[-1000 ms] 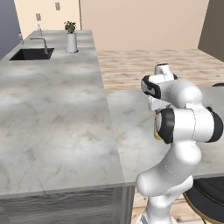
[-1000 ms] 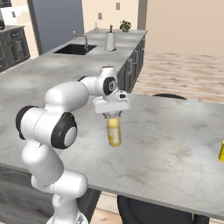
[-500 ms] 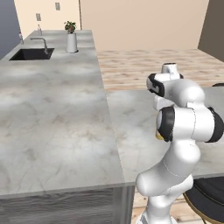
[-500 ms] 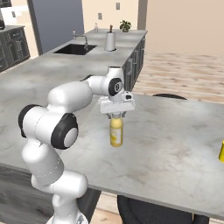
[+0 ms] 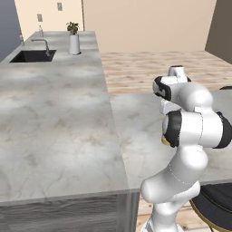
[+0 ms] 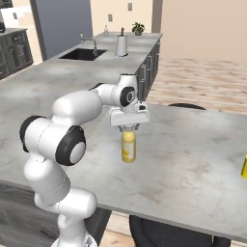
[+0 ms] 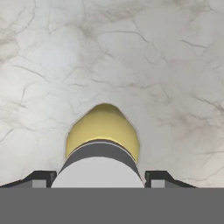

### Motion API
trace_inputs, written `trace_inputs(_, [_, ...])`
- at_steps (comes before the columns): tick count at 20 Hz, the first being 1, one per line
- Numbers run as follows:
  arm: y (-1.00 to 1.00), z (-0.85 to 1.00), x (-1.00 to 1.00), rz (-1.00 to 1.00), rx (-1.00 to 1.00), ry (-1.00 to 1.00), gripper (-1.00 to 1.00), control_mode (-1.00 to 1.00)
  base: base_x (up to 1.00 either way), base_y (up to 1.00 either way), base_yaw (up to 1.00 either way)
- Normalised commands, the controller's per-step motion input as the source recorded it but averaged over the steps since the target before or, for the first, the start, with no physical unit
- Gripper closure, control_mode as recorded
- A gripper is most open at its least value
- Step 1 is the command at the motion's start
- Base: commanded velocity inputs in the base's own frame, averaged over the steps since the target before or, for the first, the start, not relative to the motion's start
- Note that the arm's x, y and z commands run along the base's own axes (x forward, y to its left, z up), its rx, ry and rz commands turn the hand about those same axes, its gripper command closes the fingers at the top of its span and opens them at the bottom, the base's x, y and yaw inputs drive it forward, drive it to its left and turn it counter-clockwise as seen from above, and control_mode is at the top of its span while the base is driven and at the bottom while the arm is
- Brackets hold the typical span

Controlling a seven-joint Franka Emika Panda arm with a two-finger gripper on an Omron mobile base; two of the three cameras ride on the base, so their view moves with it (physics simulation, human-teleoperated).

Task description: Place the drinks on the dining counter in a tight cluster.

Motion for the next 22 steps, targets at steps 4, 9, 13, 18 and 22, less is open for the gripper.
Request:
trace_inputs(4, [0.0, 0.0, 0.0, 0.0, 0.0, 0.0, -1.0, -1.0, 0.0, 0.0, 0.0])
trace_inputs(9, [0.0, 0.0, 0.0, 0.0, 0.0, 0.0, -1.0, -1.0, 0.0, 0.0, 0.0])
trace_inputs(13, [0.0, 0.0, 0.0, 0.0, 0.0, 0.0, -1.0, -1.0, 0.0, 0.0, 0.0])
trace_inputs(18, [0.0, 0.0, -0.01, 0.0, 0.0, 0.0, -1.0, -1.0, 0.0, 0.0, 0.0])
trace_inputs(22, [0.0, 0.07, -0.09, 0.0, 0.0, 0.0, -1.0, -1.0, 0.0, 0.0, 0.0])
